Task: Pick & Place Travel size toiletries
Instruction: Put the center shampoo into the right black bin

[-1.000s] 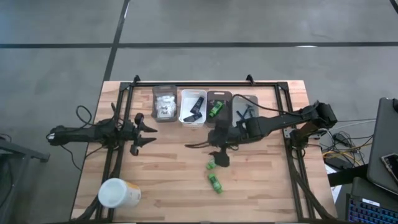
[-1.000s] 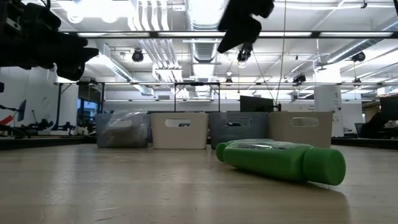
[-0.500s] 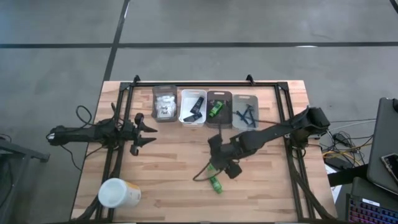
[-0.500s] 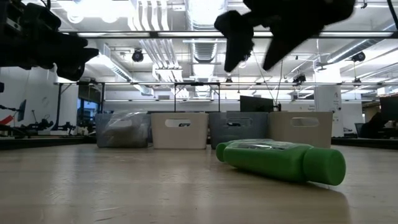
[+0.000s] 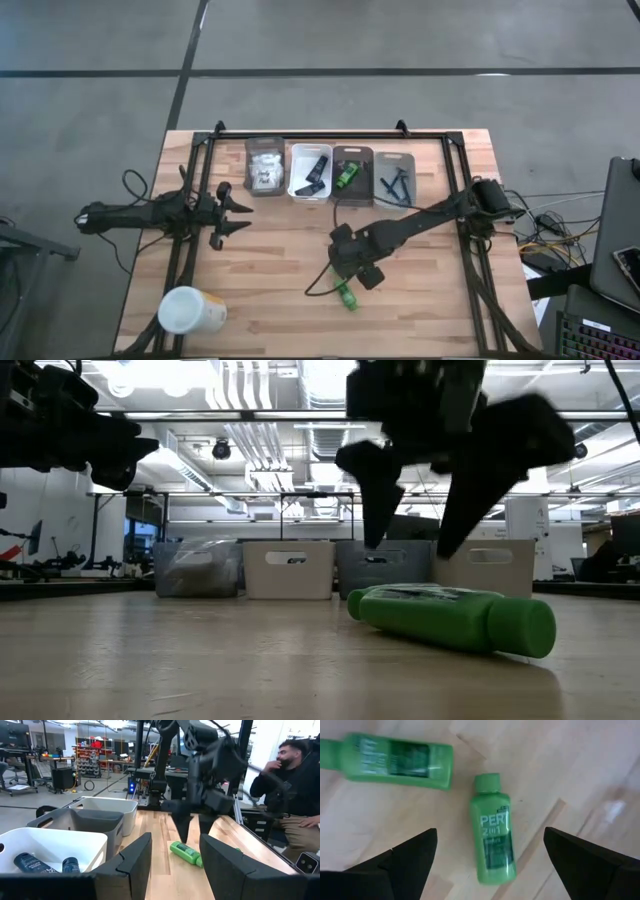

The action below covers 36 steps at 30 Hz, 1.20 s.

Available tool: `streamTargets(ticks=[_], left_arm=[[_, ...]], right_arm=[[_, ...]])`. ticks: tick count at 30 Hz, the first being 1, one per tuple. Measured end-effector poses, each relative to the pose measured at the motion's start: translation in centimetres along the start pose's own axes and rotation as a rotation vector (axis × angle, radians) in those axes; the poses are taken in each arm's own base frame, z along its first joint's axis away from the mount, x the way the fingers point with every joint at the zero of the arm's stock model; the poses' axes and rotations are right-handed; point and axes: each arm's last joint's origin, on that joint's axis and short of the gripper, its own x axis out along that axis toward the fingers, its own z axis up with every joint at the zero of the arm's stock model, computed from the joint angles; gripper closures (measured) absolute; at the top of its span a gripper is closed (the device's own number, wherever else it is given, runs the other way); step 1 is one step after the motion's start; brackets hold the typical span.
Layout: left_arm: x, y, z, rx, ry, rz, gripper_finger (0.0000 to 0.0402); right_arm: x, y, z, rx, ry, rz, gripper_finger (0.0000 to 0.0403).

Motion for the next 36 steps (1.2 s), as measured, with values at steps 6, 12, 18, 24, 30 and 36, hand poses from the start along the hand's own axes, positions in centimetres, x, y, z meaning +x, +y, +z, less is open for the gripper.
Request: streamTargets(ticks=[6, 12, 18, 24, 30, 36], left_arm=[[0.0, 0.0, 0.0, 0.000, 0.002, 0.000, 0.0229], [0.0, 0.0, 0.0, 0.000, 0.004, 0.000, 0.0229], [0.0, 0.0, 0.0, 0.000, 0.004, 0.000, 0.0229], [0.0, 0.0, 0.0, 0.000, 0.004, 0.000, 0.0229], [0.0, 0.0, 0.0, 0.000, 0.004, 0.000, 0.0229], [0.0, 0.0, 0.0, 0.000, 0.004, 0.000, 0.0229]], right_arm=[[2.6, 0.1, -0.3, -0.018, 0.100, -0.031, 0.0039], [3.4, 0.2, -0.5, -0.005, 0.132, -0.020, 0.0039], [3.5, -0.4, -0.6, 0.014, 0.118, -0.017, 0.0067], [3.9, -1.0, -1.1, 0.022, 0.122, -0.019, 0.0145], [4.6, -0.7, -1.8, 0.010, 0.110, 0.005, 0.0215], [3.7, -0.9, -1.5, 0.123, 0.114, 0.004, 0.0273]])
